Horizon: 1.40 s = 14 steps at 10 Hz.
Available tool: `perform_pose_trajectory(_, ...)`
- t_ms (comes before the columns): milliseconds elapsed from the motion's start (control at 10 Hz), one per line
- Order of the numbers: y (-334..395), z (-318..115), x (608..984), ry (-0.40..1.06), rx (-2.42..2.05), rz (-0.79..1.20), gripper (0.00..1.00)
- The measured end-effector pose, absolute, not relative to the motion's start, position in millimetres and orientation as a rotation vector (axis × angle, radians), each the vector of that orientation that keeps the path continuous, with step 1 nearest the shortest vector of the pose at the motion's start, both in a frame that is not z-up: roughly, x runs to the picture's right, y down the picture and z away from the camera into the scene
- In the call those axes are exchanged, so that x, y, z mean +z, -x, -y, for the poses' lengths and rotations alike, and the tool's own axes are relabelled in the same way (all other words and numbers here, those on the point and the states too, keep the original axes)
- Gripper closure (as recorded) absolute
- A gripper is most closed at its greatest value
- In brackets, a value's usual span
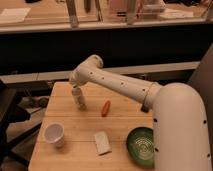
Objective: Knock the bottle over
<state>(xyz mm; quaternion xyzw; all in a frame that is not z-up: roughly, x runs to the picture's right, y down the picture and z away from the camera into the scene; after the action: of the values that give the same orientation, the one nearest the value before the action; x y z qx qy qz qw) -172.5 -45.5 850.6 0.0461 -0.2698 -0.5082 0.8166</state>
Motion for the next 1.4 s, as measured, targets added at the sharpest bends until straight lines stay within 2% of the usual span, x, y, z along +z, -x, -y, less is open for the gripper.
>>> perform_pose_trajectory(1400, 178.2, 38.8, 847.3, -0.128, -1.110, 0.671, 0.98)
